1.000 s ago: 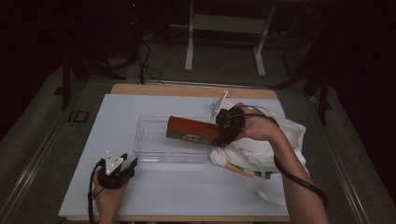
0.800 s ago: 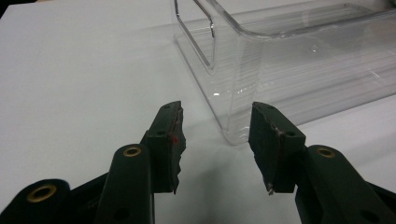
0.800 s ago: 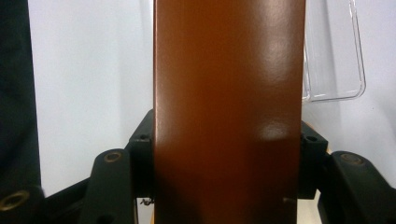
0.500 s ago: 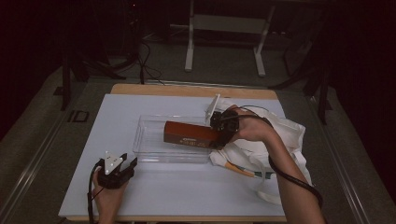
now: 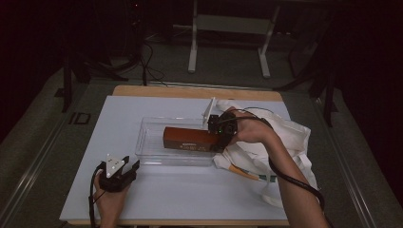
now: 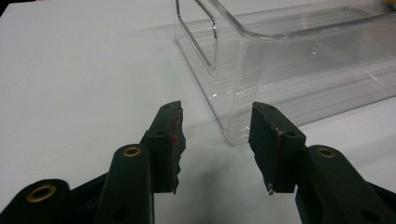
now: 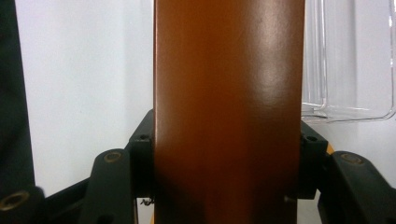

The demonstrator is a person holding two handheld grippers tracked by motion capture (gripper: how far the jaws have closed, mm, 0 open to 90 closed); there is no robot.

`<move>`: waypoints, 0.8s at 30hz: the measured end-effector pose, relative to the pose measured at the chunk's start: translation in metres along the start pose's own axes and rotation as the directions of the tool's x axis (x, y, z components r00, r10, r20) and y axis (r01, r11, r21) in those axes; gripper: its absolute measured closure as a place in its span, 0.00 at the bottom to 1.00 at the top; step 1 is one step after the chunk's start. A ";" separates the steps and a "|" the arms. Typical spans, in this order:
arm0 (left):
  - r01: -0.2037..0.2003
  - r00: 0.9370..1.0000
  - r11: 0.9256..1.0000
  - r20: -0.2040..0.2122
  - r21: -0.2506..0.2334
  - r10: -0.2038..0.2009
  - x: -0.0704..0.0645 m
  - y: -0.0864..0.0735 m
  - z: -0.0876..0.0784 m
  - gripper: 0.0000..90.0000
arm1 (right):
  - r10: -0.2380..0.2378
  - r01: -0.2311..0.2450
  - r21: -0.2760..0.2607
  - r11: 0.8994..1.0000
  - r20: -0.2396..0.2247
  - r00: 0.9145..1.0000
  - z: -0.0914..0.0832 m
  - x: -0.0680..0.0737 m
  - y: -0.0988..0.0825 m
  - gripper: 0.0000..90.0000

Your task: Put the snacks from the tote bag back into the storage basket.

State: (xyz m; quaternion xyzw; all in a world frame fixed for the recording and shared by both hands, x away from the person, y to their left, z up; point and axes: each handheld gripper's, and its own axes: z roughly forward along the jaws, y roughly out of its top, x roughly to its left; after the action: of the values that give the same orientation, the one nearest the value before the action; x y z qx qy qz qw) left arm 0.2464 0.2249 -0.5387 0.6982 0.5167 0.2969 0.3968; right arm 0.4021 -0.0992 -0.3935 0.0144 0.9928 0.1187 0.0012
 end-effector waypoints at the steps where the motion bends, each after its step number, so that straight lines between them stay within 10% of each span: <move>1: 0.000 1.000 1.000 0.001 0.000 0.000 0.000 0.000 0.000 0.61 | -0.002 0.002 0.005 1.000 -0.002 1.000 0.001 0.000 0.001 0.47; 24: 0.000 1.000 1.000 0.000 0.003 0.000 0.000 0.000 0.000 0.61 | -0.025 0.026 0.070 0.997 -0.016 1.000 0.014 0.001 0.019 0.47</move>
State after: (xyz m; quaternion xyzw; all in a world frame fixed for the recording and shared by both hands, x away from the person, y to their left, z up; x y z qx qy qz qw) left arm 0.2466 0.2253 -0.5388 0.6987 0.5173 0.2960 0.3957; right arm 0.4021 -0.0774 -0.4030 0.0010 0.9965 0.0838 -0.0053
